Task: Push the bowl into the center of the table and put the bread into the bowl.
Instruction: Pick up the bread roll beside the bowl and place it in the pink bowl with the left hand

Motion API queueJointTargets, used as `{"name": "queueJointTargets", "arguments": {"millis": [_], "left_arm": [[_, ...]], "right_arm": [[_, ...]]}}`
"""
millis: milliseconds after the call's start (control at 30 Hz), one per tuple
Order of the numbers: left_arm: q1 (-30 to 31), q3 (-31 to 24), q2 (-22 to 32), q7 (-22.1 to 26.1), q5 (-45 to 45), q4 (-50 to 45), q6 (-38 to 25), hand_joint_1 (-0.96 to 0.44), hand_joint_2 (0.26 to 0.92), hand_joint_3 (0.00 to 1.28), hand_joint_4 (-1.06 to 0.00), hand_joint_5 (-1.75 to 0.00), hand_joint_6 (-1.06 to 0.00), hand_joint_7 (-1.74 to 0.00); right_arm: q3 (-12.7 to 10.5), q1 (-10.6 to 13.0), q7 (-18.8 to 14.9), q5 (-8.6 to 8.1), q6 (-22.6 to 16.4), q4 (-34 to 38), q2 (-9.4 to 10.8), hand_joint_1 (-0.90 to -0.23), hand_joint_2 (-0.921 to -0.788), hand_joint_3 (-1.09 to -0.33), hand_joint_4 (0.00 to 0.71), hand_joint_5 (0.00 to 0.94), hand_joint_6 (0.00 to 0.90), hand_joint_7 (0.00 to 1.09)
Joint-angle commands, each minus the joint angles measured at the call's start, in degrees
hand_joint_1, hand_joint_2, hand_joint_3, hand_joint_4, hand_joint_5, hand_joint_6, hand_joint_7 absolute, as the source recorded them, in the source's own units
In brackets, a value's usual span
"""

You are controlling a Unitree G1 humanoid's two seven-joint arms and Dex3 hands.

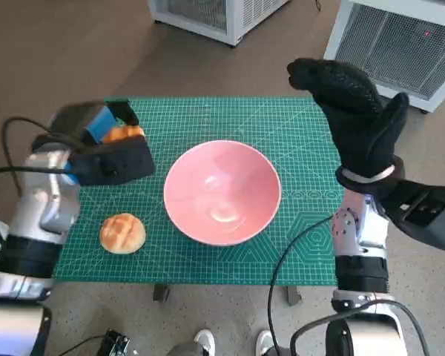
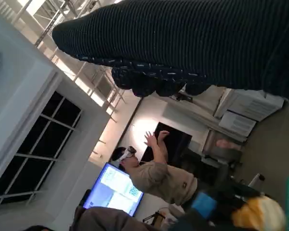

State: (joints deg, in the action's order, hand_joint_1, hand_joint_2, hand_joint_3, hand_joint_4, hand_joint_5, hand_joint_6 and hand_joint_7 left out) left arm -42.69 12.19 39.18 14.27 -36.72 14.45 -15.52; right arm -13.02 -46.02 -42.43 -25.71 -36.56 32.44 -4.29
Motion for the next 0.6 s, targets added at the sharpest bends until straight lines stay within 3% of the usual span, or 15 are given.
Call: {"name": "queueJointTargets", "arguments": {"millis": [33, 300, 600], "left_arm": [[2.5, -4.0, 0.5, 1.0, 1.4, -8.6, -2.1, 0.00, 0.918, 0.05, -0.71, -1.16, -0.65, -1.13], [4.7, -6.9, -0.7, 0.8, 1.0, -19.4, -4.2, 0.00, 0.915, 0.05, -0.72, -1.13, -0.66, -1.13], [7.4, -4.7, -3.7, 0.7, -0.6, -29.5, -2.8, 0.00, 0.911, 0.02, -0.76, -1.01, -0.69, -1.17]], "right_arm": [[0.4, 1.4, -0.5, -0.45, 0.4, 0.3, 0.0, -0.761, -0.921, -0.849, 0.138, 0.042, -0.001, 0.58], [0.3, 1.3, -0.8, -0.62, 0.4, 0.8, -0.2, -0.758, -0.921, -0.849, 0.137, 0.043, -0.001, 0.58], [0.4, 1.3, -0.8, -0.67, 0.4, 0.9, -0.2, -0.756, -0.921, -0.850, 0.135, 0.043, -0.001, 0.58]]}}
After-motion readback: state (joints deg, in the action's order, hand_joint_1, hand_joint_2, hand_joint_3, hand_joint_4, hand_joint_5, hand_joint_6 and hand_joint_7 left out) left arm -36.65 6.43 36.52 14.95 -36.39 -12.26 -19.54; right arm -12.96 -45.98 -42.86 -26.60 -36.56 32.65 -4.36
